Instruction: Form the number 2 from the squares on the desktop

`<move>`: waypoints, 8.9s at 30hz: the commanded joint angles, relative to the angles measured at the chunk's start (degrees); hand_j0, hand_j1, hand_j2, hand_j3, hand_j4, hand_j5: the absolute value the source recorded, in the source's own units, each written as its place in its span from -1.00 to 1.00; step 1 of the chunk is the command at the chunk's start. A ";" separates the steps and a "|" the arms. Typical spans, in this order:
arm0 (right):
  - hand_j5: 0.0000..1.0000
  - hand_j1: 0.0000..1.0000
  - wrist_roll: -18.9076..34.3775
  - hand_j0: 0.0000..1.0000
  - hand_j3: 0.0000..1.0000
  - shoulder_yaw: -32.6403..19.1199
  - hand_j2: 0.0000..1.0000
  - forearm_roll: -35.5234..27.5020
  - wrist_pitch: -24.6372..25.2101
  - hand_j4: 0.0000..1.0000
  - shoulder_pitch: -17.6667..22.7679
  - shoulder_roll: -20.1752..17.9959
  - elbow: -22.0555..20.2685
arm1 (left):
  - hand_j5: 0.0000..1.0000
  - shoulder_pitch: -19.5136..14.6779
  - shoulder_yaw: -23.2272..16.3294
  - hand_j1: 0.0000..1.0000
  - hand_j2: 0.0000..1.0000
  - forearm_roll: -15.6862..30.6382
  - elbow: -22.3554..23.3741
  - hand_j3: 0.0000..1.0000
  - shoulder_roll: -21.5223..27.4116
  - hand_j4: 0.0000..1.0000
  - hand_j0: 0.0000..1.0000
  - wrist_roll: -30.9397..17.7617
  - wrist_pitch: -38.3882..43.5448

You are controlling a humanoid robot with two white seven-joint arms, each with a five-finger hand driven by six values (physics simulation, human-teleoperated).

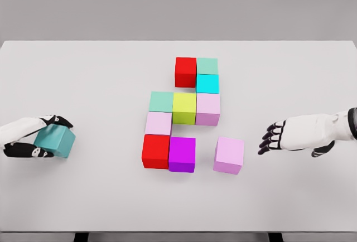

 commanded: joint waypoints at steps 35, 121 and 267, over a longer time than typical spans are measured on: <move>1.00 1.00 -0.01 1.00 1.00 0.32 1.00 -0.93 0.11 1.00 -2.11 9.32 -0.01 | -0.25 -9.84 1.31 -0.25 -0.25 -0.45 0.48 -0.25 -9.29 -0.25 -0.25 -1.68 7.53; 1.00 1.00 -0.01 1.00 1.00 -55.32 1.00 -37.14 0.11 1.00 41.31 11.16 5.27 | -0.33 -41.13 -0.27 -0.33 -0.33 -18.64 36.43 -0.33 -56.58 -0.33 -0.33 -20.93 24.93; 1.00 1.00 -0.01 1.00 1.00 -58.92 1.00 -37.05 0.11 1.00 45.88 11.51 5.35 | 0.99 -42.19 -0.45 0.99 0.99 -25.59 37.49 0.99 -59.65 0.99 0.99 -21.45 24.41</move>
